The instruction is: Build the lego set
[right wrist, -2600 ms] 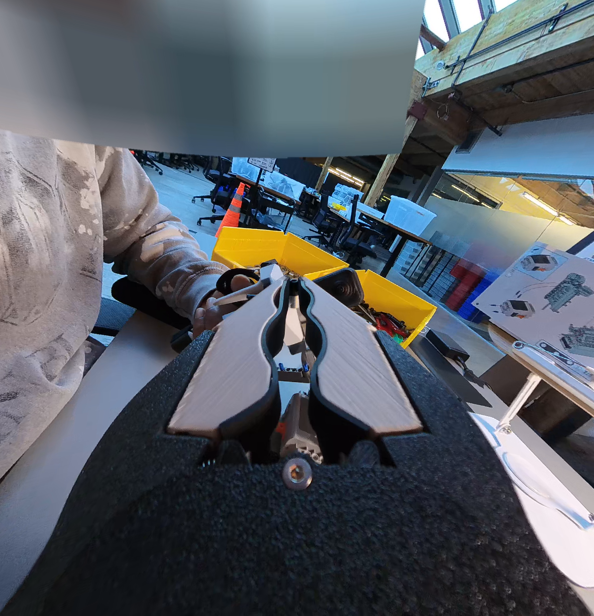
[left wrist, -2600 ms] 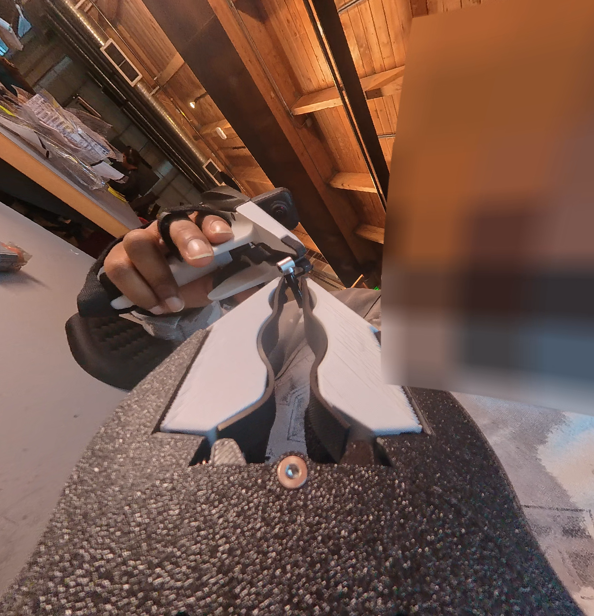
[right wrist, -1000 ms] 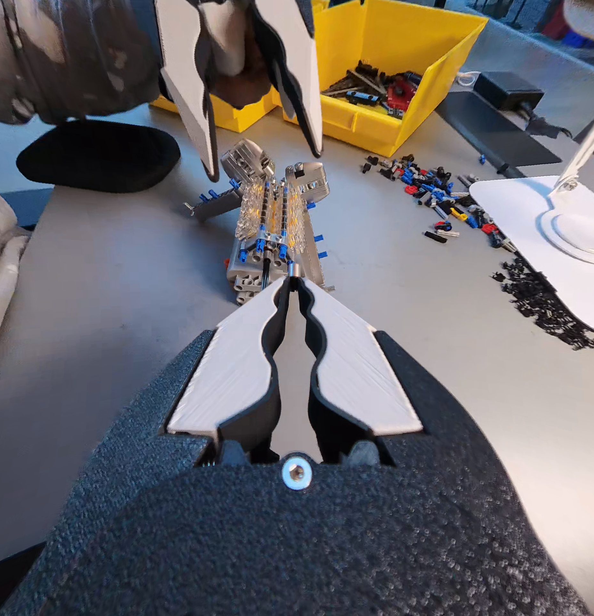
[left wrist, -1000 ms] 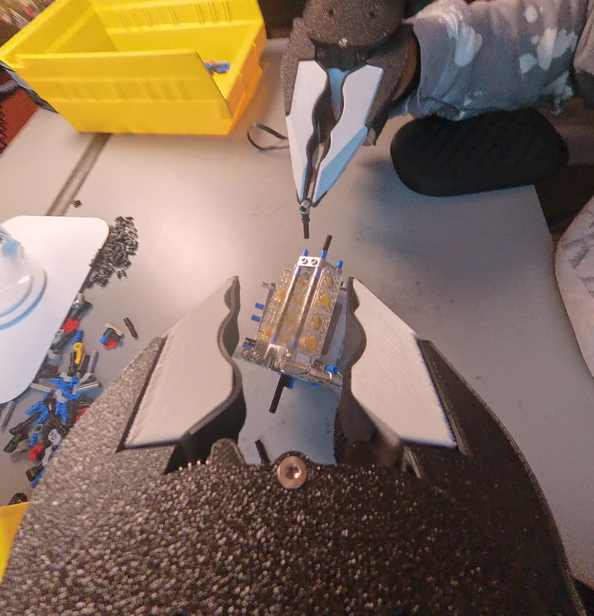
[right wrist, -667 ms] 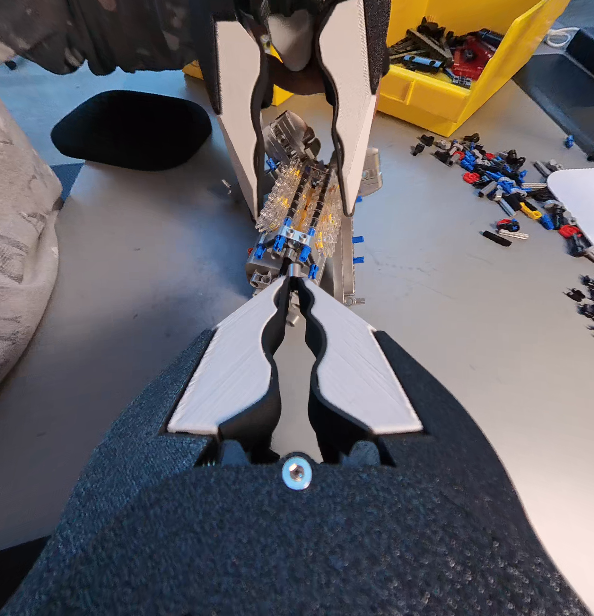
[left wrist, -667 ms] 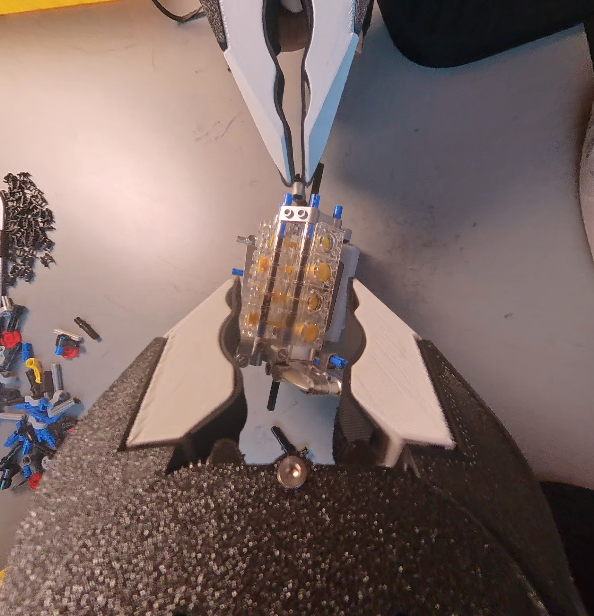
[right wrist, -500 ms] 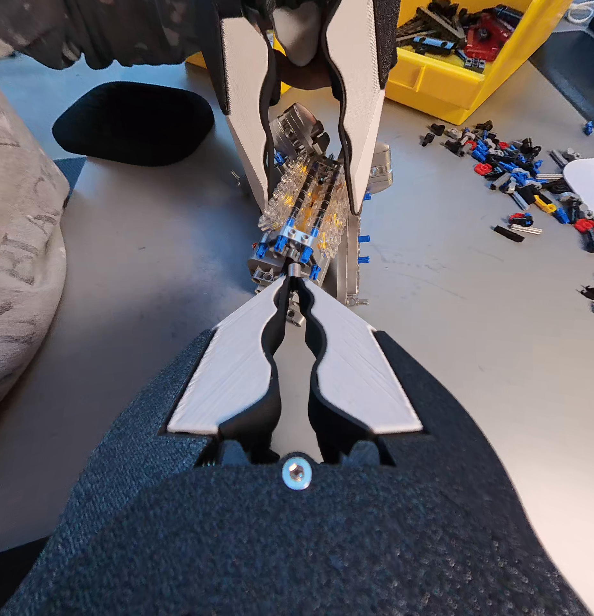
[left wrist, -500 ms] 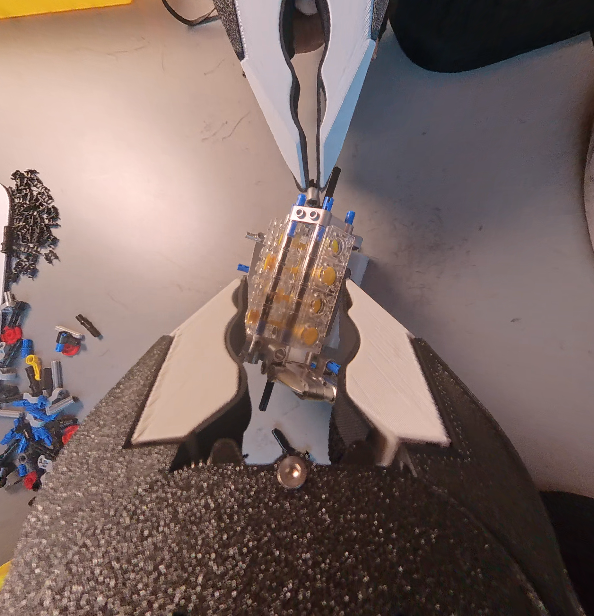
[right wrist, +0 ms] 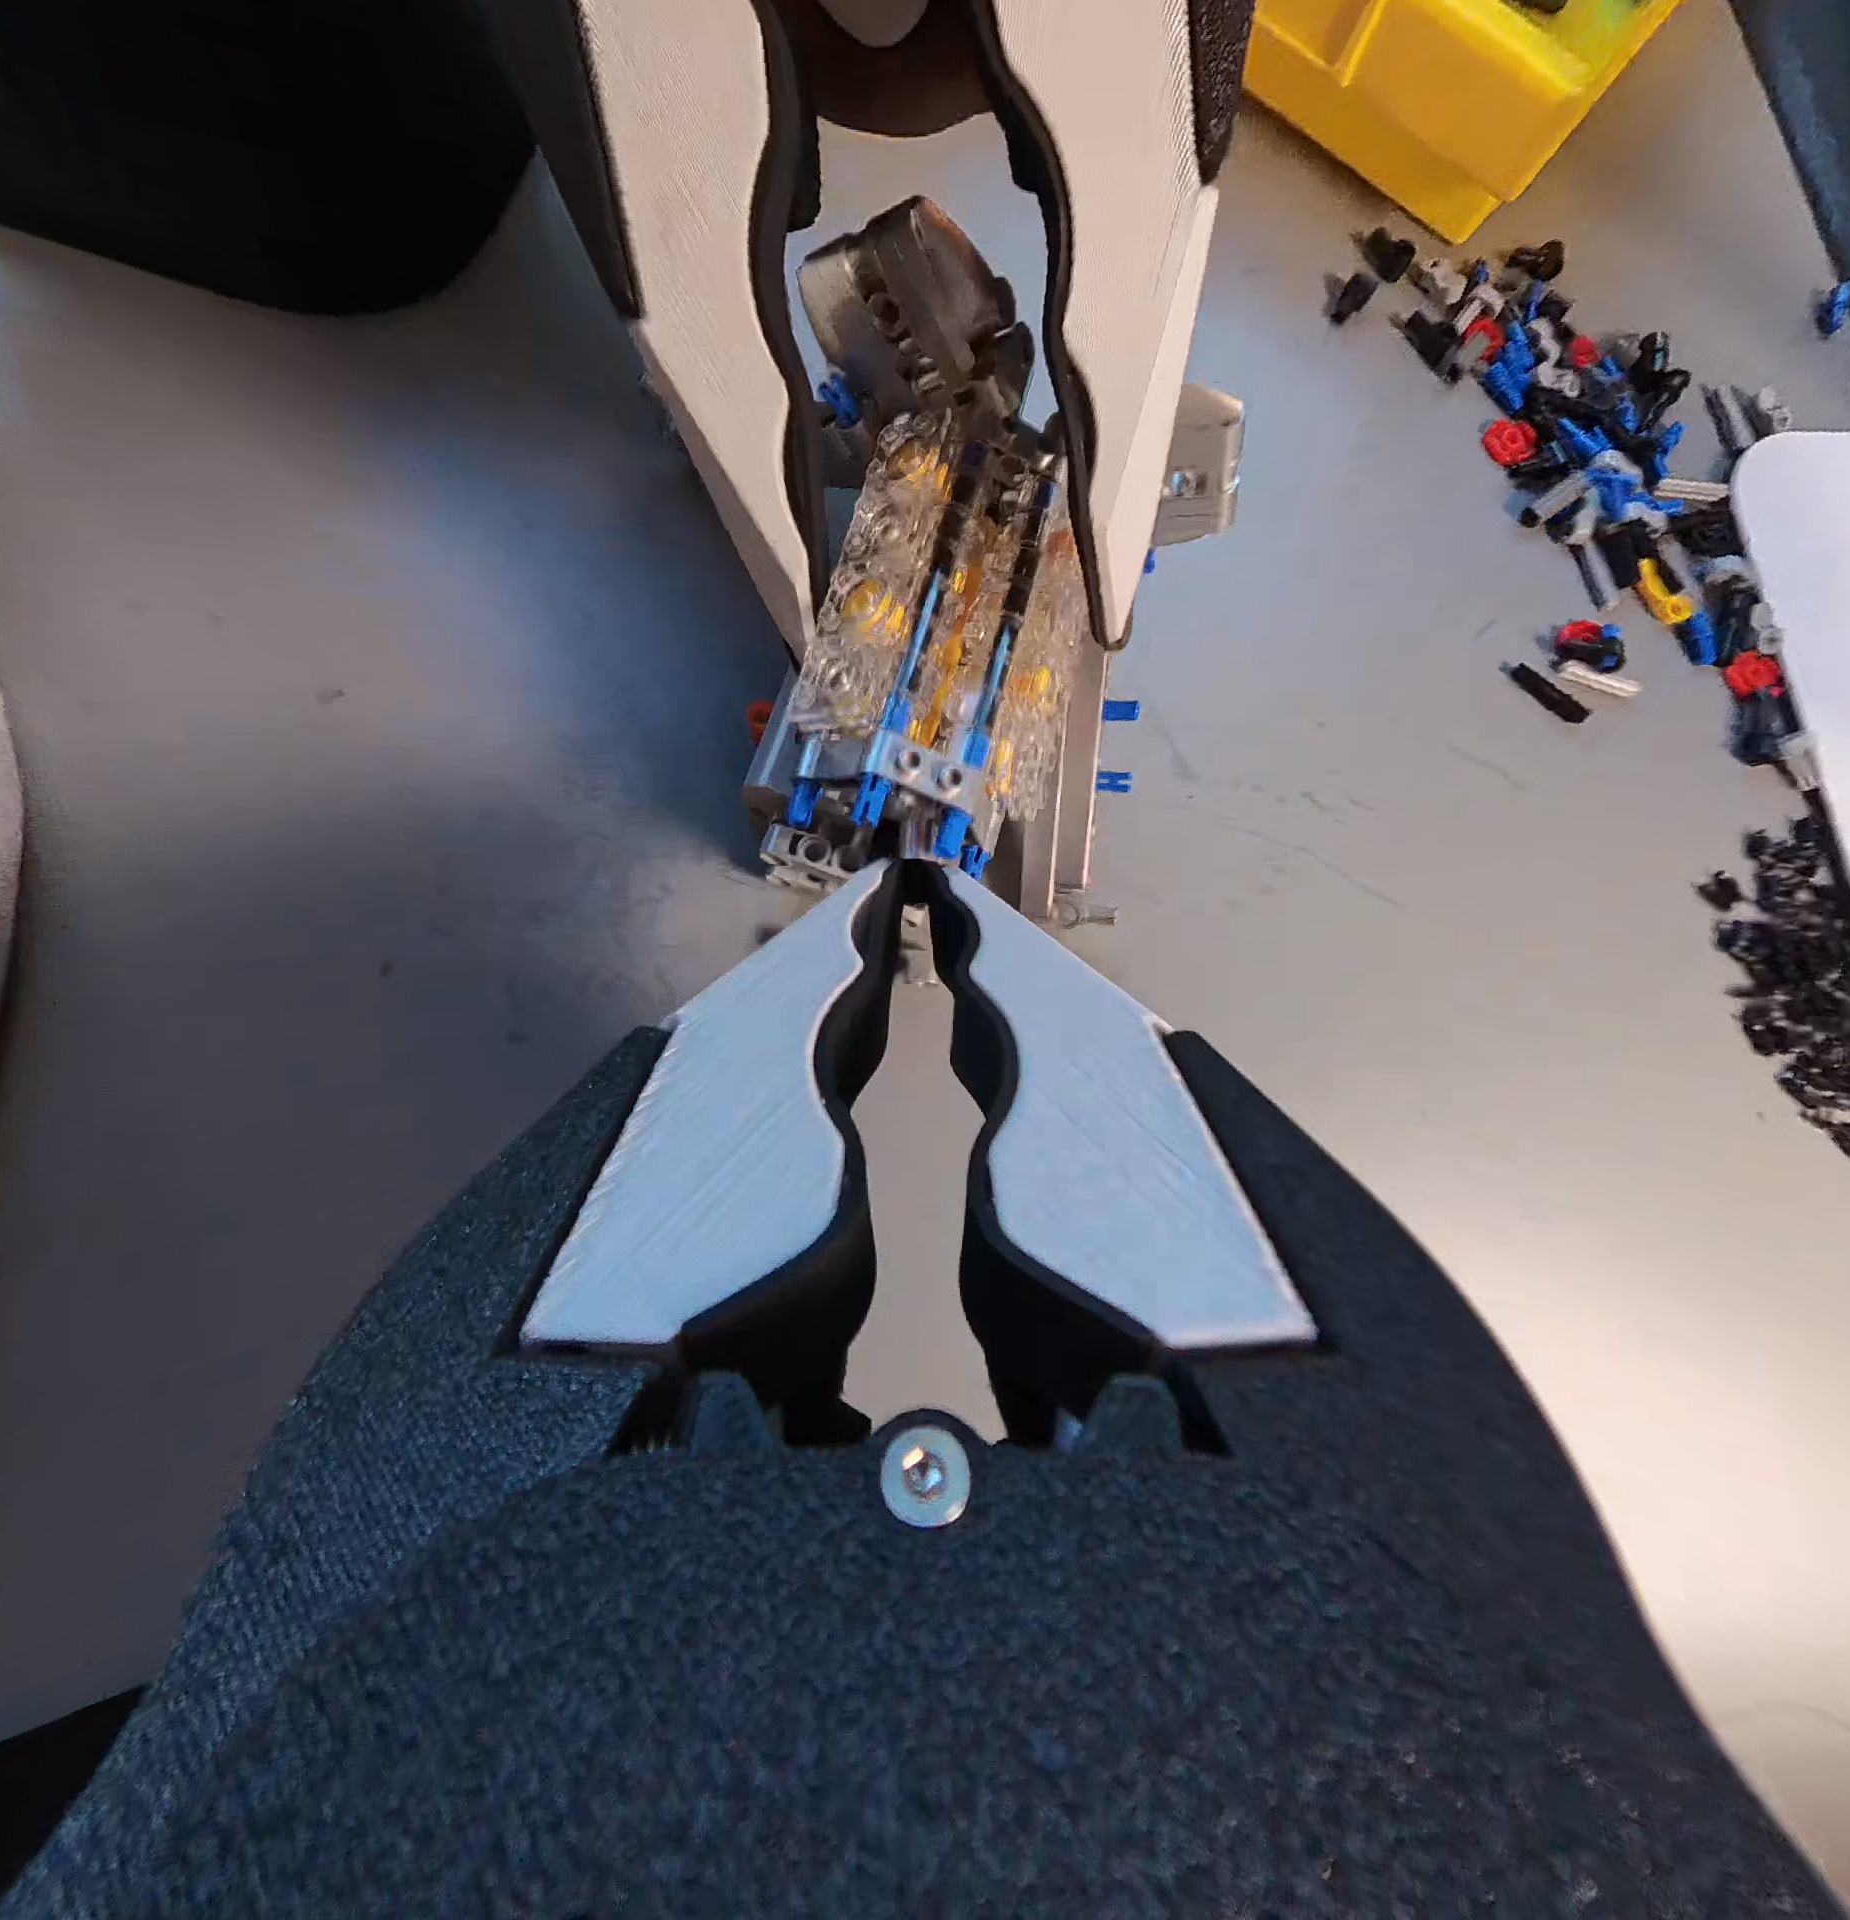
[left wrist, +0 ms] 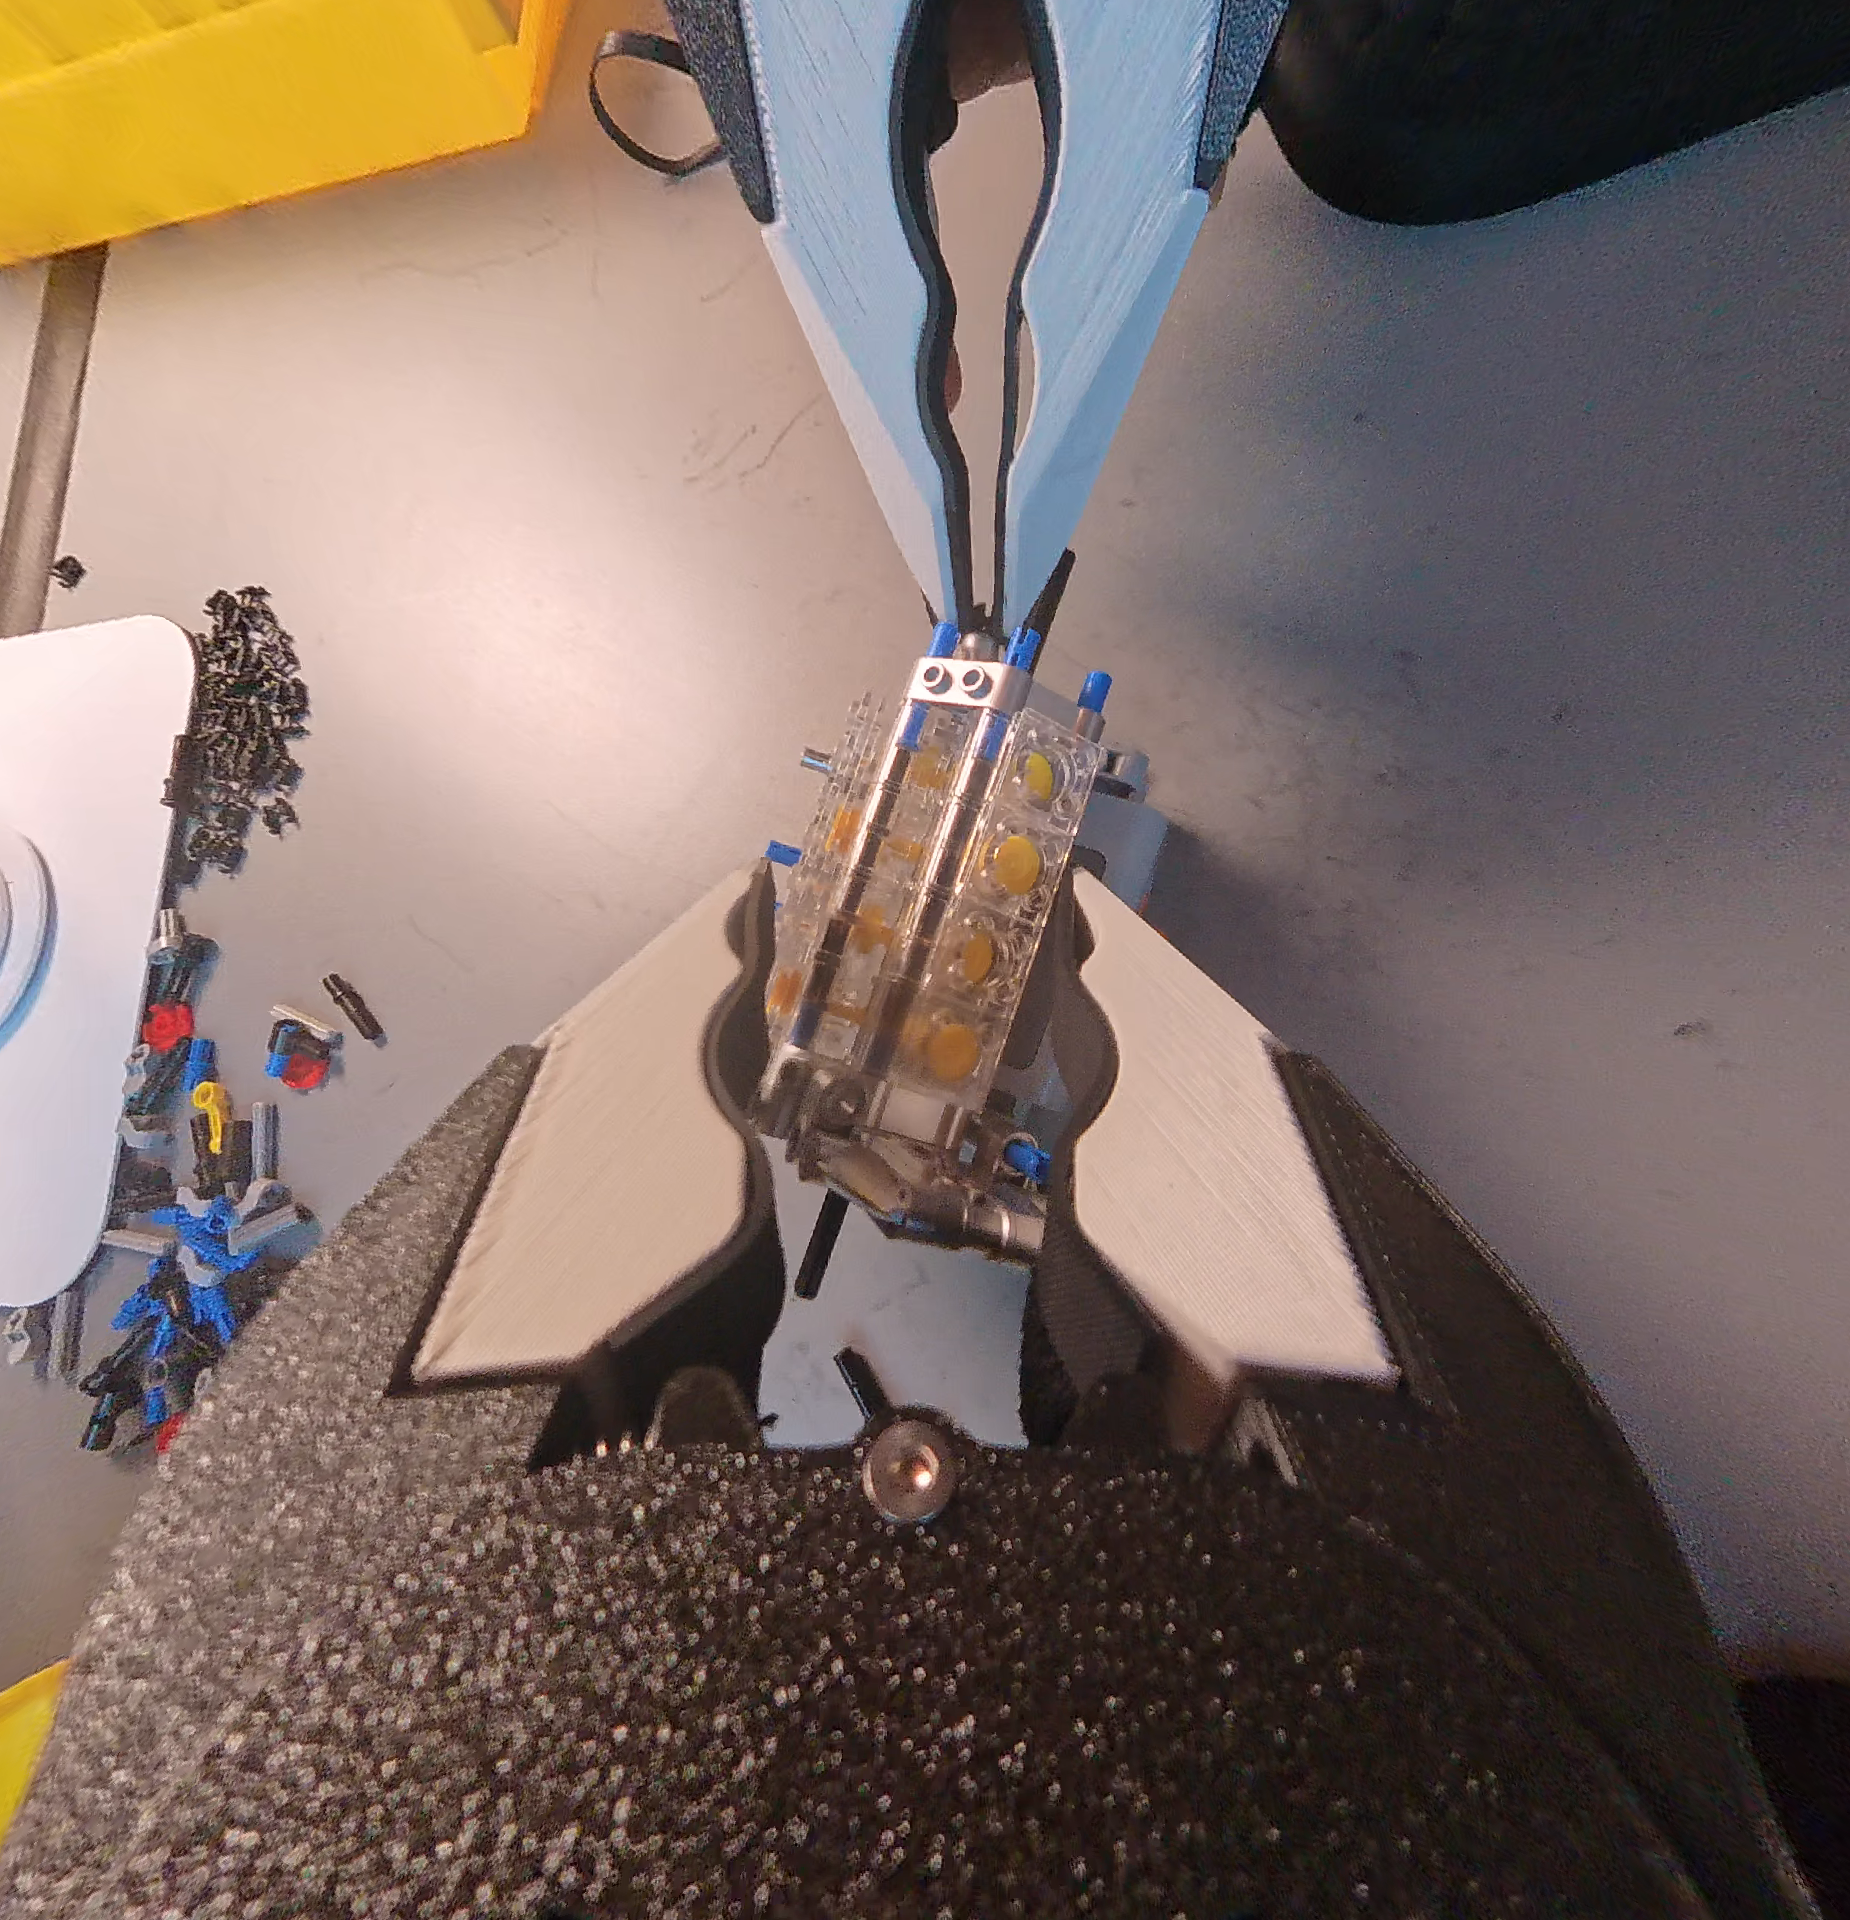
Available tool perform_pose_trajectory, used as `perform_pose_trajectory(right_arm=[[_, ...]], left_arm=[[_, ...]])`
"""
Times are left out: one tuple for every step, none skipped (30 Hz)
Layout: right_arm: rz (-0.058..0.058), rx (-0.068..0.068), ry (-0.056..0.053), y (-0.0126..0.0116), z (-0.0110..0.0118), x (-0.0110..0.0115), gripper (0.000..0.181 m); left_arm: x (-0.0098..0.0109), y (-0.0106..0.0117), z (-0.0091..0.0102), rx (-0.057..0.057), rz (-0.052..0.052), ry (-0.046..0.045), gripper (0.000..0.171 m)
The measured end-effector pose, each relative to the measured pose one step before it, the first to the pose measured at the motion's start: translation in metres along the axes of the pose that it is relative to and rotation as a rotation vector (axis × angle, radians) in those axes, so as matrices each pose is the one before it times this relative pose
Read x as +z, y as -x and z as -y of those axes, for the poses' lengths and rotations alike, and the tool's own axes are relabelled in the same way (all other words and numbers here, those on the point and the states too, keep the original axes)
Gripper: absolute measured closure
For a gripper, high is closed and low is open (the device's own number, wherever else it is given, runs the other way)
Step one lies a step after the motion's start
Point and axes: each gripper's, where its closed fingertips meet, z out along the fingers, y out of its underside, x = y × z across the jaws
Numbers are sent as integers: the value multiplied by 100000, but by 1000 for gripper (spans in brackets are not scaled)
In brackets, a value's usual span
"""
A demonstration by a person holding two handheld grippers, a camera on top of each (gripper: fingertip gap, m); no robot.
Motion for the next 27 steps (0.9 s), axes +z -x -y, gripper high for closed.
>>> perform_pose_trajectory(right_arm=[[-1820,-2025,1925,-114,40,132,178],[48,-779,1789,67,51,53,178],[601,-302,1528,117,58,47,178],[332,-293,1398,96,34,77,178],[34,-419,1562,72,16,86,178],[-612,-797,1942,21,-43,127,178],[-1097,-1254,2422,-5,-121,159,178],[-831,-1135,1663,89,-31,140,178],[-630,-541,665,103,140,36,178],[-658,-461,115,111,165,-6,178],[-105,408,-234,151,189,-16,178],[445,1016,-515,194,180,-2,178],[-153,658,-200,110,70,51,178],[-1029,188,-377,-20,29,34,178],[-707,729,-567,20,35,28,178],[-542,715,-831,50,54,5,178],[-572,412,-871,78,67,13,178],[-1079,135,-812,45,66,-1,178],[-1502,132,-907,-15,109,-26,178],[-1584,-38,-534,-30,50,-25,178],[-1201,-20,-592,9,42,-19,178],[-1044,604,-948,-7,52,-6,178],[-1044,905,-672,-28,-24,-6,178],[-997,788,-650,-2,-36,-12,178],[-1006,573,-714,13,-18,-25,178],[-1490,2,-380,-9,-25,-15,178],[-1980,-1040,71,-13,-59,-4,178]], left_arm=[[79,-25,2,1199,1721,-929,121],[59,23,-35,1338,2118,-420,122],[16,-12,-27,604,1596,-284,121],[11,-38,-17,164,1163,-413,120],[19,-33,-46,563,1242,-454,120],[32,-44,-55,1136,1309,-500,120],[6,-66,-37,1111,1321,-444,120],[-20,-62,-47,743,1048,-214,120],[-64,-77,-47,497,626,-170,120],[-94,-48,-41,248,696,-653,119],[-141,-2,-17,-123,946,-1182,118],[-227,40,-44,-314,1121,-1022,117],[-327,56,-64,-321,1046,-708,115],[-460,92,54,-487,935,-1271,115],[-568,84,229,-1015,707,-2140,114],[-608,113,334,-1487,844,-2463,115],[-580,131,353,-1256,1283,-2159,115],[-519,77,306,-254,1744,-1437,115],[-413,-12,258,1017,2163,-705,116],[-293,-129,202,1684,2204,37,120],[-140,-269,74,1089,1573,1037,125],[39,-493,-55,-390,26,1770,132],[178,-495,-151,-1587,-254,1802,137],[206,-257,-221,-1655,1046,1495,137],[105,32,-154,-1590,2377,697,137],[-25,177,-54,-2084,2543,-131,138],[-85,111,-47,-1928,1234,-113,138]])
